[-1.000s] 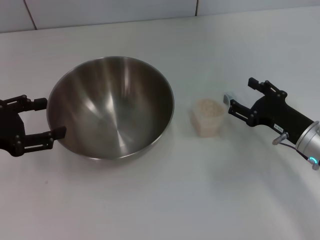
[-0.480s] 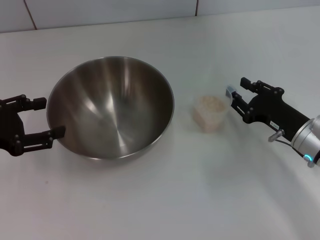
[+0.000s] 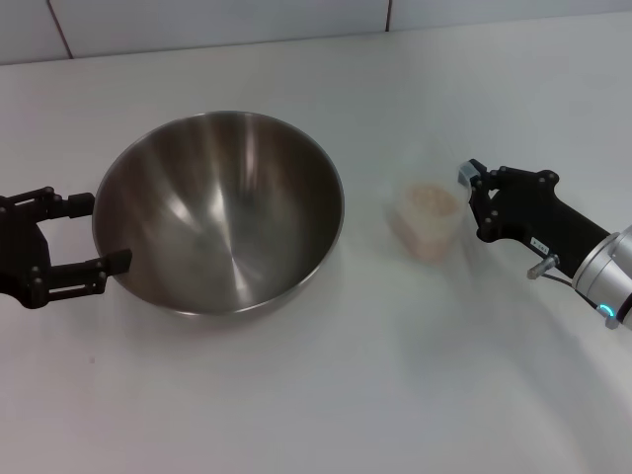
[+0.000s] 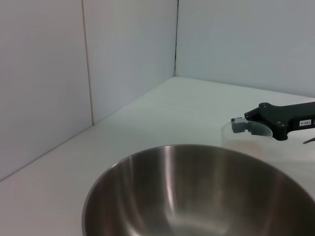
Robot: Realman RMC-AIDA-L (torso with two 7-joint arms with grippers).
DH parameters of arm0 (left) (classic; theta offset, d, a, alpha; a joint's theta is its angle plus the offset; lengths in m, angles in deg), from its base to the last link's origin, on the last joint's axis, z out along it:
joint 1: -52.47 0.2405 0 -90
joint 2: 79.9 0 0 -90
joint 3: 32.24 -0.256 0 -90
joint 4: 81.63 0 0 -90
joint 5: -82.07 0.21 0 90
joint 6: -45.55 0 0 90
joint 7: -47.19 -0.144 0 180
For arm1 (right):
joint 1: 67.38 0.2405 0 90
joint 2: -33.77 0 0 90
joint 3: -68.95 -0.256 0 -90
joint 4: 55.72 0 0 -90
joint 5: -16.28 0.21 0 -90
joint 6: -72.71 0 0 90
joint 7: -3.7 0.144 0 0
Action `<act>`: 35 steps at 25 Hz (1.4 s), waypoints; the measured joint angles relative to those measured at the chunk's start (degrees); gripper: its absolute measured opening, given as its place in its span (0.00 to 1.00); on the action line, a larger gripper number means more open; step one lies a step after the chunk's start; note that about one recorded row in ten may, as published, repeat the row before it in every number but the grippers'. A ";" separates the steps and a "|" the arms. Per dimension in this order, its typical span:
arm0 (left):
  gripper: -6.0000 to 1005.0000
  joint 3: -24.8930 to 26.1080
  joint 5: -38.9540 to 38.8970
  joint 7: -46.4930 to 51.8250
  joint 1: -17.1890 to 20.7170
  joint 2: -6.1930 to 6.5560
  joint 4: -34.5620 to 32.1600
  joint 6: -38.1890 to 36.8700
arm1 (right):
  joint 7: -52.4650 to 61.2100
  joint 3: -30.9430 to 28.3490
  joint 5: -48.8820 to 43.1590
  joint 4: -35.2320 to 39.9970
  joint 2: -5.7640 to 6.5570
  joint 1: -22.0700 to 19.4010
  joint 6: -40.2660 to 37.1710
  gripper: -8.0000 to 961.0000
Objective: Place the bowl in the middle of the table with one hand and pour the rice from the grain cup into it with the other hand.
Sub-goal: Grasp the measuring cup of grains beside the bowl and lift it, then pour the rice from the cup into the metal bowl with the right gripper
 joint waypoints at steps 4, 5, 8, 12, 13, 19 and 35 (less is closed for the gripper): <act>0.80 -0.06 0.00 -0.03 -0.08 0.02 0.00 0.00 | -0.10 -0.65 0.13 0.00 0.00 -0.21 -0.73 0.04; 0.80 -0.06 0.00 -0.03 -0.08 0.02 0.00 0.00 | -0.32 -1.06 0.21 -0.01 0.00 -0.40 -1.60 0.02; 0.80 -0.10 0.00 -0.08 -0.08 0.03 0.00 0.00 | -2.16 -4.16 0.68 -0.05 0.00 -1.26 -6.62 0.02; 0.80 -0.08 0.00 -0.11 -0.07 0.03 0.00 -0.03 | -5.44 -9.35 0.86 -0.09 0.11 -1.60 -17.90 0.02; 0.80 -0.08 0.00 -0.11 -0.13 0.03 0.00 -0.07 | -6.80 -10.30 0.87 -0.08 0.14 -0.97 -20.74 0.02; 0.80 -0.17 0.00 -0.29 -0.50 0.02 0.01 -0.09 | -21.81 -11.00 0.25 -3.76 0.13 7.64 -23.01 0.02; 0.80 -0.17 2.38 0.34 -0.88 -0.07 -1.45 -0.45 | -114.94 -11.57 -3.32 -25.76 -0.24 14.00 -7.98 0.02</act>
